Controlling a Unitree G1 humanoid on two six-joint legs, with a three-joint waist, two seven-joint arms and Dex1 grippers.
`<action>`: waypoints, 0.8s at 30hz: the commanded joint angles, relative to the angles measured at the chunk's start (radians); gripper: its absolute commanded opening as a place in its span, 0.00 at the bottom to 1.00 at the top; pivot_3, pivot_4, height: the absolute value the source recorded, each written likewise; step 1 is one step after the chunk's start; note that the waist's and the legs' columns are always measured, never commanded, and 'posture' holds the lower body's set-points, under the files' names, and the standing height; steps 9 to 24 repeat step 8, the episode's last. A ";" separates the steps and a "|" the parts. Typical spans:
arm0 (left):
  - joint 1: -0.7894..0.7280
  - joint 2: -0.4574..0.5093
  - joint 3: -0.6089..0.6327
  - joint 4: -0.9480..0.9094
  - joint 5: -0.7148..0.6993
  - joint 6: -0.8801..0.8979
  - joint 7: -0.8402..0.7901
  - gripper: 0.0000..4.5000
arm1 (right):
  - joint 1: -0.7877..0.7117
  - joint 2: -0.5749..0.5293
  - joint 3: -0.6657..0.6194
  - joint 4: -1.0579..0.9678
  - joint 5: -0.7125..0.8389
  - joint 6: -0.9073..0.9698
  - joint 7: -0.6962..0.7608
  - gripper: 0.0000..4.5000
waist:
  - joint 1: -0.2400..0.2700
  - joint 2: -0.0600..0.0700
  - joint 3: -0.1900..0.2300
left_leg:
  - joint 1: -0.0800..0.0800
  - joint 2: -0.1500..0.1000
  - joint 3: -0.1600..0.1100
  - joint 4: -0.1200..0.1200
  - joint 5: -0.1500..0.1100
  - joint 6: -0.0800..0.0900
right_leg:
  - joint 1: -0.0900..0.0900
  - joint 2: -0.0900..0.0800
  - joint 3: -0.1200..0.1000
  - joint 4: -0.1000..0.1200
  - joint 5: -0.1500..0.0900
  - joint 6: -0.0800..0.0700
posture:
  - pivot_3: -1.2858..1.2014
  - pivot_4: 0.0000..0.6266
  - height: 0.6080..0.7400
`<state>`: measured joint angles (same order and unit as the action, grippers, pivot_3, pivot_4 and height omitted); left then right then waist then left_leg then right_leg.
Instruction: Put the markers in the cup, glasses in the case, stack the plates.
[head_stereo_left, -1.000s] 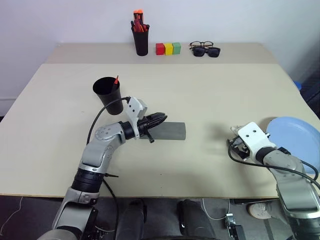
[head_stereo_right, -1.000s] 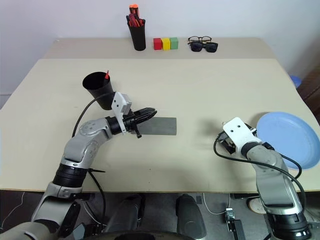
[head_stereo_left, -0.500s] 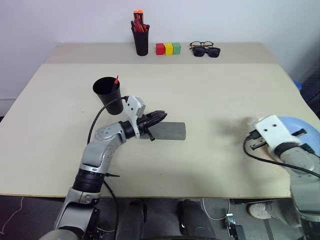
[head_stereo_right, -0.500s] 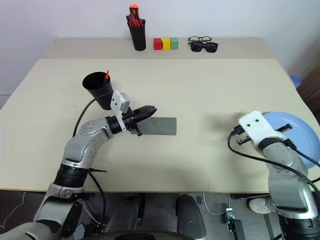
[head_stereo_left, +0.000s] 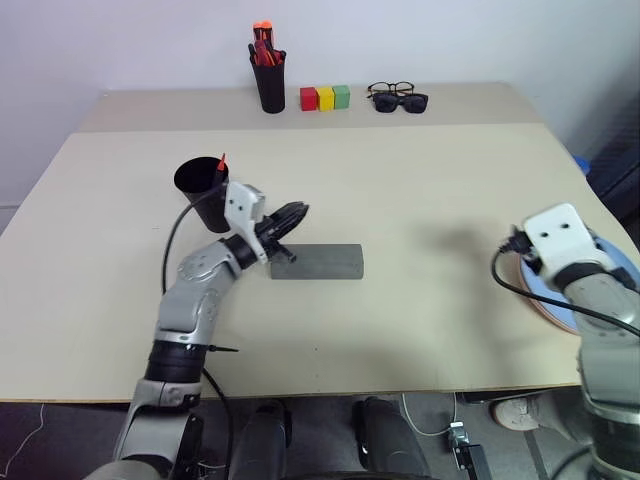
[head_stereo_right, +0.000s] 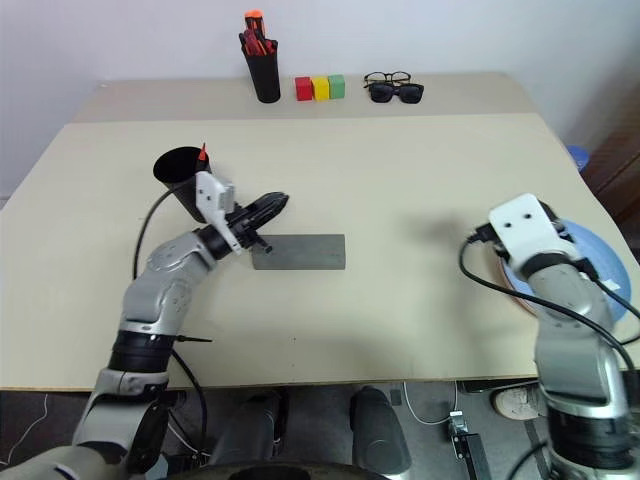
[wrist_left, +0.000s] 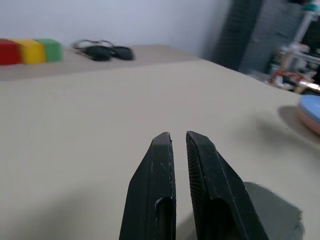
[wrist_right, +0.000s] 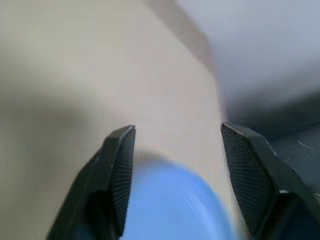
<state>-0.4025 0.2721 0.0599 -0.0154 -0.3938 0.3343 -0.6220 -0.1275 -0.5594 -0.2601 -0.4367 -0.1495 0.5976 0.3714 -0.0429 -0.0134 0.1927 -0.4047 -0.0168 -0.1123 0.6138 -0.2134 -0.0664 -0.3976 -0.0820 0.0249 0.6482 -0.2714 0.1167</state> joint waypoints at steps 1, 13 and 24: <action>0.135 0.087 0.126 -0.126 0.006 -0.010 0.049 0.09 | -0.059 0.061 -0.015 0.033 0.178 -0.054 0.091 0.63 | -0.003 0.000 0.000 | 0.000 0.000 0.000 0.000 0.000 0.000 | 0.000 0.000 0.000 0.000 0.000 0.000 | 0.52 0.24 1.00; 0.407 0.187 0.239 -0.287 0.075 -0.021 0.145 0.09 | -0.164 0.050 0.093 0.258 0.286 -0.134 0.259 0.63 | 0.014 0.000 0.000 | 0.000 -0.001 0.000 0.001 0.000 0.000 | 0.001 -0.001 0.000 -0.001 0.000 0.000 | 0.52 0.24 1.00; 0.407 0.187 0.239 -0.287 0.075 -0.021 0.145 0.09 | -0.164 0.050 0.093 0.258 0.286 -0.134 0.259 0.63 | 0.014 0.000 0.000 | 0.000 -0.001 0.000 0.001 0.000 0.000 | 0.001 -0.001 0.000 -0.001 0.000 0.000 | 0.52 0.24 1.00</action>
